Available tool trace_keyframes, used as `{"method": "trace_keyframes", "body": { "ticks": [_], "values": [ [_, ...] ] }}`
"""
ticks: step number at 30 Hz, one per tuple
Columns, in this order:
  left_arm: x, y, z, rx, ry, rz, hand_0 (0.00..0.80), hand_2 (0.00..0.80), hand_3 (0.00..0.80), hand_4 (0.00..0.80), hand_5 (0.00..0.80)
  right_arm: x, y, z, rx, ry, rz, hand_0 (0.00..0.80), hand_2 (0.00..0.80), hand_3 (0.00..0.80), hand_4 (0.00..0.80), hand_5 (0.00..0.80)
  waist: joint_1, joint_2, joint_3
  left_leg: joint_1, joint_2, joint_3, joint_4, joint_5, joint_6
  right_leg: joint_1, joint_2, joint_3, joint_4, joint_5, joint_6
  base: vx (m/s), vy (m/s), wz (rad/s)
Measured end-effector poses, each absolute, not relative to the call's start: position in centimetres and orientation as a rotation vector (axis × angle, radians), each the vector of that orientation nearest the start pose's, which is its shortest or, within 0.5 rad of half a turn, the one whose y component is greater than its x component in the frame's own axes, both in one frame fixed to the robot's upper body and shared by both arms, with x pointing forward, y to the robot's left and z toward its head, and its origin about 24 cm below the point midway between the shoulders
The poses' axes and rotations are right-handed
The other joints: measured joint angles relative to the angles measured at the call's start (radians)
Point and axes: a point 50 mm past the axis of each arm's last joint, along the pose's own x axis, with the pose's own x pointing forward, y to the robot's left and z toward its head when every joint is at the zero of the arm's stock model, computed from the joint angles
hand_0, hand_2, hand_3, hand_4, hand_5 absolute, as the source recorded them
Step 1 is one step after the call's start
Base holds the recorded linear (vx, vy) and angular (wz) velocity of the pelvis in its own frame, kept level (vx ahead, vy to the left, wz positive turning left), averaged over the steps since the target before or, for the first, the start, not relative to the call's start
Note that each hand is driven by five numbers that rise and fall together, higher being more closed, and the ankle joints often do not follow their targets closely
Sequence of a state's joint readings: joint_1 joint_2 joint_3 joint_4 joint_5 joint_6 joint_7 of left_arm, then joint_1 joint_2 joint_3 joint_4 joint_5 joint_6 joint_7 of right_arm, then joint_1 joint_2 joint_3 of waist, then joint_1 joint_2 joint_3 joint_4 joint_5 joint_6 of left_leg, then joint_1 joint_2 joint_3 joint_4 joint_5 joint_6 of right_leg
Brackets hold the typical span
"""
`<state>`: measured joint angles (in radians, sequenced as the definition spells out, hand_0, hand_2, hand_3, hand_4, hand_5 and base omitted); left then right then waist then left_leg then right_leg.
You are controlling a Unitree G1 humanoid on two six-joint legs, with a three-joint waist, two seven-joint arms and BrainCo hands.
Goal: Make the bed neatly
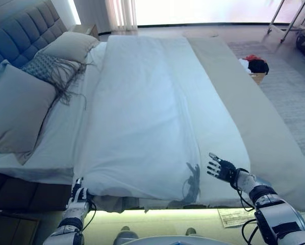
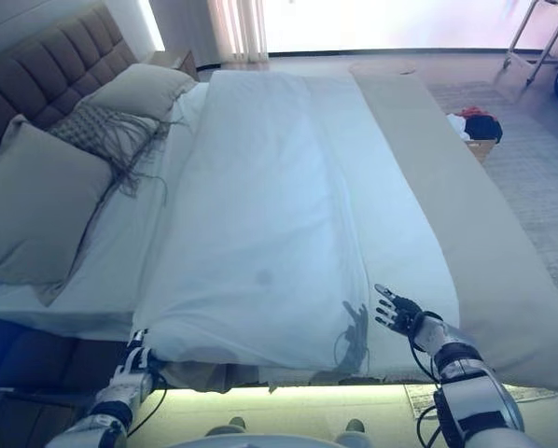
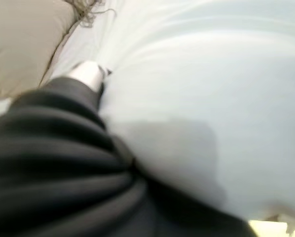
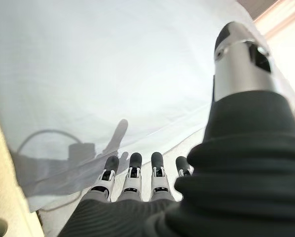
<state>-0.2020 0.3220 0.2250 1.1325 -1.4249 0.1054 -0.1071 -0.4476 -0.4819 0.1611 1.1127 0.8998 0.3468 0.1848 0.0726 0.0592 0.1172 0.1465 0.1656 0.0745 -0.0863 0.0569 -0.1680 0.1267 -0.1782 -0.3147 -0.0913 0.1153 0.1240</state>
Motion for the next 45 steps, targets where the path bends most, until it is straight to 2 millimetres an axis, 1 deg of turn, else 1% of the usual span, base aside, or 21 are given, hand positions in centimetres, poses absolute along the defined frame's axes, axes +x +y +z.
{"method": "trace_keyframes", "body": {
  "ticks": [4, 7, 9, 10, 11, 13, 14, 15, 18, 19, 20, 21, 22, 25, 26, 28, 29, 32, 33, 38, 45],
  "values": [
    [18.8, 29.1, -10.3, -1.196, 0.515, 0.703, 0.800, 0.800, 0.800, 0.800, 0.800, 26.2, -27.8, -5.8, 0.529, 0.798, -0.242, 0.000, 0.000, 0.000, 0.000, 0.000, 0.002, 0.001, 0.001, 0.003, -0.056, -0.001, -0.001, -0.005, 0.029, 0.011, -0.057, -0.017, 0.004, 0.006, 0.021, -0.117, 0.258, 0.05],
    [18.4, 29.6, -10.3, -1.211, 0.509, 0.723, 0.800, 0.800, 0.800, 0.800, 0.800, 26.1, -27.6, -6.0, 0.529, 0.794, -0.250, 0.000, 0.000, 0.000, 0.000, 0.000, 0.002, 0.002, 0.001, 0.004, -0.090, 0.005, 0.002, -0.013, 0.054, 0.010, -0.100, -0.081, 0.026, 0.020, 0.041, -0.155, 0.283, 0.00],
    [18.0, 29.6, -10.7, -1.218, 0.524, 0.738, 0.800, 0.800, 0.800, 0.800, 0.800, 26.0, -27.6, -6.2, 0.550, 0.795, -0.257, 0.000, 0.000, 0.000, 0.000, 0.000, -0.003, 0.019, 0.004, -0.002, -0.095, 0.005, 0.012, -0.027, 0.073, -0.040, -0.115, -0.091, 0.131, 0.021, 0.037, -0.118, 0.164, -0.01],
    [17.9, 29.6, -10.7, -1.220, 0.524, 0.745, 0.800, 0.800, 0.800, 0.800, 0.800, 25.8, -27.6, -6.3, 0.557, 0.798, -0.257, 0.000, 0.000, 0.000, 0.000, 0.000, -0.002, 0.019, 0.004, -0.003, -0.093, 0.008, 0.011, -0.027, 0.083, -0.070, -0.121, -0.092, 0.186, 0.007, 0.044, -0.079, 0.065, 0.00],
    [18.1, 29.8, -10.6, -1.215, 0.516, 0.748, 0.800, 0.800, 0.800, 0.800, 0.800, 25.4, -27.7, -6.6, 0.563, 0.809, -0.260, 0.000, 0.000, 0.000, 0.000, 0.000, -0.003, 0.019, 0.008, -0.012, -0.082, 0.005, 0.013, -0.027, 0.089, -0.109, -0.106, -0.084, 0.320, -0.112, 0.071, -0.060, 0.012, 0.14],
    [18.0, 30.7, -10.2, -1.194, 0.503, 0.759, 0.800, 0.800, 0.800, 0.800, 0.800, 25.1, -27.7, -6.8, 0.571, 0.824, -0.253, 0.000, 0.000, 0.000, 0.000, 0.000, 0.006, -0.014, 0.006, -0.033, -0.062, -0.007, 0.033, -0.022, 0.071, -0.133, 0.012, -0.054, 0.461, -0.292, 0.026, -0.089, -0.010, 0.13],
    [18.0, 31.2, -10.0, -1.183, 0.497, 0.767, 0.800, 0.800, 0.800, 0.800, 0.800, 25.3, -27.7, -6.7, 0.577, 0.814, -0.249, 0.000, 0.000, 0.000, 0.000, 0.000, 0.005, -0.035, 0.007, -0.043, -0.073, -0.009, 0.049, -0.025, 0.067, -0.113, 0.044, -0.049, 0.415, -0.316, -0.023, -0.156, -0.019, 0.05],
    [18.0, 31.3, -10.0, -1.180, 0.498, 0.772, 0.800, 0.800, 0.800, 0.800, 0.800, 25.6, -28.4, -6.2, 0.584, 0.791, -0.269, 0.000, 0.000, 0.000, 0.000, 0.000, 0.005, -0.044, 0.009, -0.070, -0.073, -0.012, 0.081, -0.029, 0.063, -0.078, 0.072, -0.049, 0.314, -0.286, -0.096, -0.205, -0.019, 0.05],
    [19.0, 31.2, -9.4, -1.186, 0.468, 0.735, 0.800, 0.800, 0.800, 0.800, 0.800, 26.0, -29.4, -5.4, 0.557, 0.775, -0.290, 0.000, 0.000, 0.000, 0.000, 0.000, 0.054, -0.075, 0.026, -0.243, -0.092, 0.006, 0.316, -0.066, 0.021, -0.050, 0.076, -0.011, 0.161, -0.211, -0.123, -0.319, -0.021, -0.24],
    [19.1, 31.1, -9.4, -1.190, 0.464, 0.729, 0.800, 0.800, 0.800, 0.800, 0.800, 26.7, -29.9, -4.5, 0.542, 0.747, -0.290, 0.000, 0.000, 0.000, 0.000, 0.000, 0.055, -0.058, 0.043, -0.271, -0.122, 0.006, 0.287, -0.052, 0.026, -0.053, 0.077, 0.001, 0.153, -0.198, -0.119, -0.505, -0.038, -0.37],
    [19.4, 30.9, -9.4, -1.198, 0.461, 0.720, 0.800, 0.800, 0.800, 0.800, 0.800, 27.0, -30.9, -3.7, 0.532, 0.717, -0.305, 0.000, 0.000, 0.000, 0.000, 0.000, 0.056, -0.027, 0.056, -0.306, -0.141, 0.015, 0.274, 0.014, 0.038, -0.076, 0.087, 0.002, 0.178, -0.204, -0.118, -0.484, -0.038, -0.18],
    [20.0, 31.0, -8.9, -1.203, 0.440, 0.706, 0.800, 0.800, 0.800, 0.800, 0.800, 26.9, -31.6, -3.3, 0.525, 0.700, -0.326, 0.000, 0.000, 0.000, 0.000, 0.000, 0.053, -0.019, 0.069, -0.335, -0.134, 0.041, 0.277, 0.045, 0.075, -0.107, 0.103, 0.002, 0.200, -0.217, -0.110, -0.425, -0.023, 0.02],
    [21.0, 31.4, -8.1, -1.202, 0.404, 0.685, 0.800, 0.800, 0.800, 0.800, 0.800, 26.9, -32.0, -3.1, 0.521, 0.699, -0.339, 0.000, 0.000, 0.000, 0.000, 0.000, 0.058, -0.026, 0.087, -0.359, -0.134, 0.019, 0.274, 0.063, 0.075, -0.142, 0.100, 0.007, 0.231, -0.220, -0.120, -0.331, -0.003, 0.08],
    [22.8, 31.7, -6.7, -1.197, 0.367, 0.664, 0.800, 0.800, 0.800, 0.800, 0.800, 27.1, -32.6, -2.6, 0.549, 0.683, -0.372, 0.000, 0.000, 0.000, 0.000, 0.000, 0.055, -0.028, 0.130, -0.363, -0.110, 0.021, 0.252, 0.079, 0.082, -0.149, 0.104, -0.010, 0.241, -0.224, -0.145, -0.148, 0.113, 0.12],
    [23.2, 31.8, -6.3, -1.193, 0.353, 0.662, 0.800, 0.800, 0.800, 0.800, 0.800, 27.1, -32.6, -2.7, 0.554, 0.684, -0.371, 0.000, 0.000, 0.000, 0.000, 0.000, 0.052, -0.048, 0.143, -0.343, -0.107, 0.023, 0.238, 0.079, 0.061, -0.146, 0.089, -0.016, 0.246, -0.226, -0.152, -0.041, 0.246, 0.01],
    [23.0, 32.5, -6.1, -1.168, 0.334, 0.698, 0.800, 0.800, 0.800, 0.800, 0.800, 27.1, -32.1, -3.0, 0.563, 0.687, -0.355, 0.000, 0.000, 0.000, 0.000, 0.000, 0.044, -0.084, 0.168, -0.322, -0.061, 0.033, 0.321, 0.019, 0.050, -0.125, 0.076, -0.043, 0.245, -0.226, -0.153, -0.017, 0.278, -0.05],
    [22.7, 32.7, -6.3, -1.164, 0.328, 0.734, 0.800, 0.800, 0.800, 0.800, 0.800, 26.9, -32.1, -3.2, 0.560, 0.687, -0.356, 0.000, 0.000, 0.000, 0.000, 0.000, 0.019, -0.086, 0.172, -0.289, -0.018, 0.021, 0.339, -0.006, 0.017, -0.114, 0.078, -0.052, 0.250, -0.228, -0.152, -0.056, 0.253, 0.10],
    [22.6, 32.6, -6.5, -1.176, 0.329, 0.771, 0.800, 0.800, 0.800, 0.800, 0.800, 25.6, -32.6, -3.9, 0.578, 0.695, -0.385, 0.000, 0.000, 0.000, 0.000, 0.000, -0.033, -0.076, 0.178, -0.245, 0.015, 0.035, 0.297, -0.018, -0.002, -0.126, 0.074, -0.071, 0.275, -0.234, -0.135, -0.092, 0.227, 0.24],
    [22.9, 32.3, -6.5, -1.185, 0.327, 0.768, 0.800, 0.800, 0.800, 0.800, 0.800, 25.0, -32.9, -4.3, 0.577, 0.708, -0.399, 0.000, 0.000, 0.000, 0.000, 0.000, -0.036, -0.071, 0.182, -0.245, 0.010, 0.036, 0.287, -0.027, -0.007, -0.135, 0.068, -0.077, 0.291, -0.237, -0.128, -0.093, 0.240, 0.44],
    [25.3, 30.7, -5.5, -1.186, 0.335, 0.680, 0.800, 0.800, 0.800, 0.800, 0.800, 24.2, -33.0, -4.9, 0.597, 0.728, -0.423, 0.000, 0.000, 0.000, 0.000, 0.000, -0.032, -0.052, 0.198, -0.226, -0.047, 0.035, 0.216, -0.049, 0.073, -0.188, 0.013, -0.038, 0.361, -0.252, -0.085, -0.095, 0.177, 0.21],
    [25.8, 30.1, -5.5, -1.229, 0.325, 0.674, 0.800, 0.800, 0.800, 0.800, 0.800, 24.2, -33.1, -4.9, 0.598, 0.730, -0.426, 0.000, 0.000, 0.000, 0.000, 0.000, -0.048, -0.020, 0.216, -0.229, -0.061, 0.041, 0.211, -0.038, 0.086, -0.202, -0.003, -0.024, 0.377, -0.241, -0.071, -0.082, 0.076, -0.02]
  ]
}}
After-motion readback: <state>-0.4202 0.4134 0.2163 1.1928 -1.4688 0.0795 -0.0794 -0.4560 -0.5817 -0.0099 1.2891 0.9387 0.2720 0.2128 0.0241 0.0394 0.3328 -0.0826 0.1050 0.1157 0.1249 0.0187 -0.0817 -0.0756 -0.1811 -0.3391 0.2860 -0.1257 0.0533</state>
